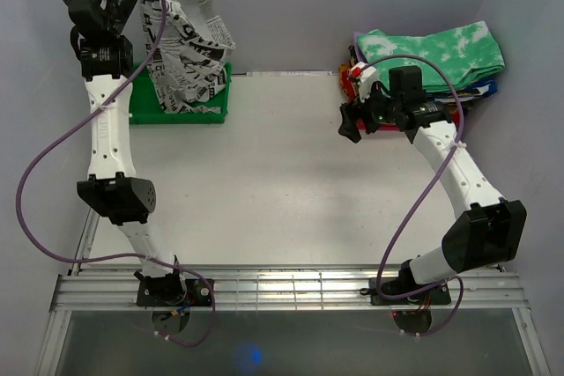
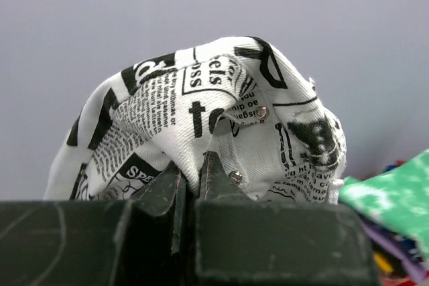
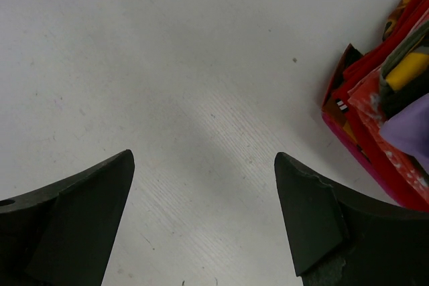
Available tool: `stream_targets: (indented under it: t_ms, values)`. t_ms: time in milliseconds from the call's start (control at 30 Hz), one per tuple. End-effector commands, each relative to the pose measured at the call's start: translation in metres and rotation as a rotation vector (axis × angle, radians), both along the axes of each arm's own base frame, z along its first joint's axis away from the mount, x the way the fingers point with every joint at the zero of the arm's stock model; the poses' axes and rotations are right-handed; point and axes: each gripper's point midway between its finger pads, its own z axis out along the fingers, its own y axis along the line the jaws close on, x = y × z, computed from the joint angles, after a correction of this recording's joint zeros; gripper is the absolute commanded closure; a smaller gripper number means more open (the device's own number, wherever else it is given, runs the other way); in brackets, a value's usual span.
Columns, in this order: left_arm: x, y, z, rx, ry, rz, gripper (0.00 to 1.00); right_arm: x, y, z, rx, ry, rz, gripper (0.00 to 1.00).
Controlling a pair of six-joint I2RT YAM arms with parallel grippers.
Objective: Fold and stack the trousers
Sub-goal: Move the trousers to the center of the board
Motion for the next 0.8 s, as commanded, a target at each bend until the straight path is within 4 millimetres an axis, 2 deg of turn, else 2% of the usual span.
stream_targets:
  t_ms: [0,67,100,200,267,300,367,400,433,467,500,533,567,600,633,667,700,733,767]
  values:
    - [-0.093,-0.037,0.093,-0.017,-0.243,-0.139,1.00,0.007,0.017,0.053,0.102,-0.108,0.043,0.10]
    - [-0.103,-0.037,0.100,-0.040,-0.253,-0.136,1.00,0.005,0.021,0.070,0.128,-0.150,0.056,0.10]
    - [-0.116,-0.037,0.111,-0.049,-0.276,-0.134,1.00,0.004,0.023,0.076,0.139,-0.161,0.064,0.10]
    - [-0.131,-0.034,0.120,-0.072,-0.289,-0.118,1.00,-0.001,0.027,0.082,0.145,-0.165,0.082,0.10]
    - [-0.136,-0.041,0.115,-0.065,-0.259,-0.160,1.00,-0.007,0.029,0.082,0.147,-0.149,0.097,0.10]
    - [-0.128,-0.045,0.097,-0.078,-0.193,-0.188,1.00,-0.010,0.030,0.083,0.153,-0.142,0.107,0.10]
    - [-0.135,-0.060,0.078,-0.091,-0.112,-0.284,1.00,-0.016,0.030,0.084,0.162,-0.131,0.112,0.10]
    - [-0.128,-0.078,0.043,-0.072,-0.015,-0.359,1.00,-0.019,0.029,0.081,0.158,-0.116,0.108,0.10]
    - [-0.139,-0.099,0.034,-0.060,0.010,-0.419,1.00,-0.022,0.028,0.074,0.152,-0.095,0.101,0.10]
    - [-0.139,-0.110,0.019,-0.035,0.036,-0.441,1.00,-0.026,0.024,0.074,0.148,-0.094,0.087,0.10]
    - [-0.145,-0.131,0.006,-0.026,0.064,-0.489,1.00,-0.026,0.018,0.067,0.126,-0.081,0.055,0.10]
    - [-0.139,-0.143,-0.025,-0.023,0.130,-0.510,1.00,-0.029,0.011,0.057,0.111,-0.057,0.027,0.10]
    - [-0.152,-0.165,-0.037,-0.014,0.170,-0.561,1.00,-0.032,0.004,0.058,0.116,-0.049,-0.008,0.10]
    - [-0.152,-0.177,-0.050,0.004,0.187,-0.566,1.00,-0.033,-0.012,0.052,0.114,-0.017,-0.058,0.10]
    - [-0.150,-0.192,-0.074,0.026,0.238,-0.584,1.00,-0.034,-0.020,0.049,0.118,0.009,-0.087,0.10]
    - [-0.163,-0.222,-0.092,0.056,0.271,-0.642,1.00,-0.036,-0.030,0.048,0.127,0.035,-0.122,0.10]
    - [-0.166,-0.238,-0.107,0.087,0.281,-0.655,1.00,-0.039,-0.038,0.046,0.141,0.064,-0.138,0.10]
    - [-0.164,-0.251,-0.122,0.096,0.305,-0.638,1.00,-0.041,-0.063,0.039,0.141,0.117,-0.208,0.10]
    - [-0.175,-0.287,-0.154,0.131,0.362,-0.695,1.00,-0.043,-0.074,0.036,0.139,0.141,-0.233,0.10]
